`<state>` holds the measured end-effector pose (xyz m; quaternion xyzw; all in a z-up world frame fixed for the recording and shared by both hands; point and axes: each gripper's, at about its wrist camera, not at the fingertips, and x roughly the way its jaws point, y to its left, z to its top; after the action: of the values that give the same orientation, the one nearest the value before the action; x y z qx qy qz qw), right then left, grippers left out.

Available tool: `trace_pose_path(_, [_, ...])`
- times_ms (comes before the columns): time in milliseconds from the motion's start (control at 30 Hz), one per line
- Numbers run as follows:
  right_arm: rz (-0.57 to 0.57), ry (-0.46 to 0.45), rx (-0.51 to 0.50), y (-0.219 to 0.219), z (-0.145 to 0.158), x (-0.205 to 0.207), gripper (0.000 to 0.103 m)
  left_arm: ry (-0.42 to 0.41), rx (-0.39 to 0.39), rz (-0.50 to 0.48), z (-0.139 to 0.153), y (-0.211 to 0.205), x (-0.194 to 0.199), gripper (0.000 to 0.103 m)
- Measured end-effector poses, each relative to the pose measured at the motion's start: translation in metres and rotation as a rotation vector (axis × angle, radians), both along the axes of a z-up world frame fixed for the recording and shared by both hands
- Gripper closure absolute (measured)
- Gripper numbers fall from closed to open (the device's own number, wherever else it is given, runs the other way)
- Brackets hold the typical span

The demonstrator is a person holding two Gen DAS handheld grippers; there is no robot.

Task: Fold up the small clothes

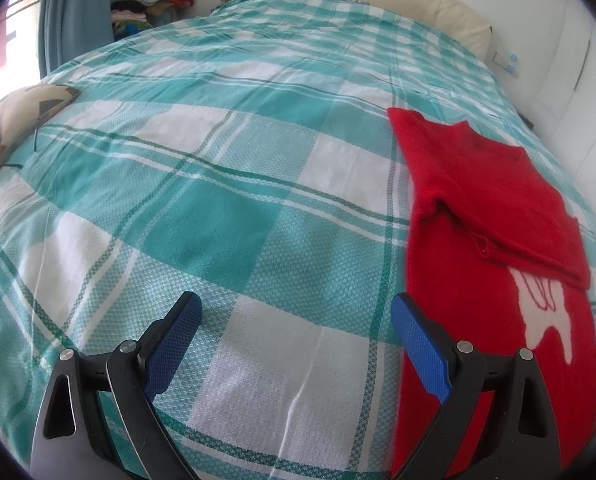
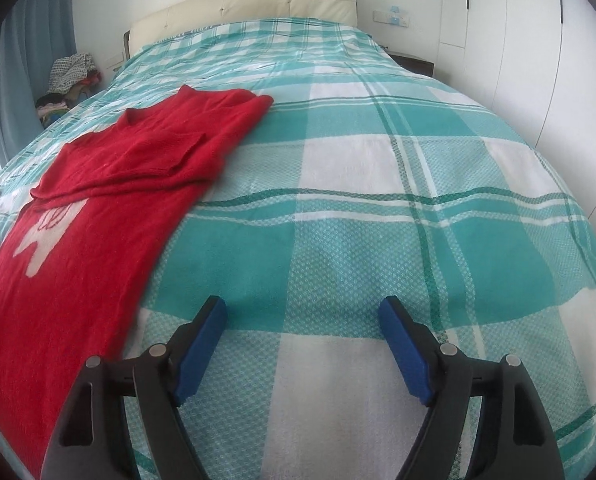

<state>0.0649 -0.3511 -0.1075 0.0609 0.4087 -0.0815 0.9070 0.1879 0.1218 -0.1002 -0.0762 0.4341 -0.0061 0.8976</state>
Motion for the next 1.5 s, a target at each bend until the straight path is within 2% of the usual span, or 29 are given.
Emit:
trace_pose_path(133, [0.01,0.002,-0.015,0.003,-0.002,0.0,0.017,0.001,-0.027,-0.019,0.002,0.001,0.001,0.007])
trace_pose_path(200, [0.013,0.006,-0.024,0.006,-0.004,0.0,0.015,-0.03,-0.065,-0.071,0.01,-0.002,0.003,0.007])
trace_pose_path(267, [0.014,0.006,-0.024,0.006,-0.004,0.0,0.014,-0.047,-0.069,-0.161,0.018,-0.012,0.015,0.008])
trace_pose_path(433, [0.015,0.007,-0.022,0.007,-0.005,0.0,0.013,-0.105,0.09,-0.418,0.023,-0.07,0.045,0.012])
trace_pose_path(500, [0.015,0.007,-0.021,0.007,-0.005,0.0,0.013,-0.082,0.143,-0.47,0.014,-0.09,0.06,0.023])
trace_pose_path(567, [0.015,0.006,-0.021,0.007,-0.005,0.0,0.013,-0.048,0.192,-0.455,0.001,-0.1,0.077,0.033])
trace_pose_path(633, [0.015,0.007,-0.021,0.007,-0.005,0.0,0.013,-0.051,0.175,-0.422,-0.007,-0.095,0.088,0.062])
trace_pose_path(667, [0.015,0.007,-0.021,0.007,-0.005,0.0,0.013,-0.061,0.134,-0.403,-0.009,-0.088,0.09,0.098])
trace_pose_path(733, [0.015,0.007,-0.022,0.007,-0.005,0.0,0.013,-0.086,0.084,-0.35,-0.012,-0.074,0.088,0.099])
trace_pose_path(867, [0.016,0.008,-0.021,0.007,-0.005,0.0,0.012,-0.106,0.078,-0.309,-0.014,-0.066,0.081,0.1])
trace_pose_path(933, [0.017,0.009,-0.023,0.007,-0.006,0.0,0.012,-0.105,0.098,-0.308,-0.015,-0.069,0.081,0.099])
trace_pose_path(1033, [0.017,0.009,-0.023,0.008,-0.006,0.0,0.011,-0.102,0.141,-0.298,-0.013,-0.074,0.078,0.09])
trace_pose_path(1067, [0.017,0.009,-0.022,0.009,-0.006,-0.001,0.011,-0.099,0.146,-0.285,-0.012,-0.072,0.076,0.077])
trace_pose_path(1100, [0.018,0.009,-0.022,0.009,-0.006,0.0,0.011,-0.093,0.151,-0.264,-0.009,-0.069,0.073,0.052])
trace_pose_path(1167, [0.017,0.009,-0.022,0.009,-0.006,0.0,0.011,-0.102,0.156,-0.213,0.0,-0.056,0.063,0.027])
trace_pose_path(1200, [0.017,0.009,-0.022,0.009,-0.006,0.0,0.011,-0.108,0.142,-0.199,0.006,-0.049,0.056,0.022])
trace_pose_path(1367, [0.017,0.009,-0.023,0.009,-0.006,0.0,0.011,-0.048,0.05,-0.155,0.033,-0.018,0.024,0.012])
trace_pose_path(1433, [0.018,0.009,-0.021,0.009,-0.006,0.0,0.011,-0.067,0.024,-0.135,0.038,-0.007,0.006,0.006])
trace_pose_path(1500, [0.019,0.009,-0.019,0.009,-0.006,-0.001,0.01,-0.09,0.009,-0.108,0.033,0.002,-0.009,0.005])
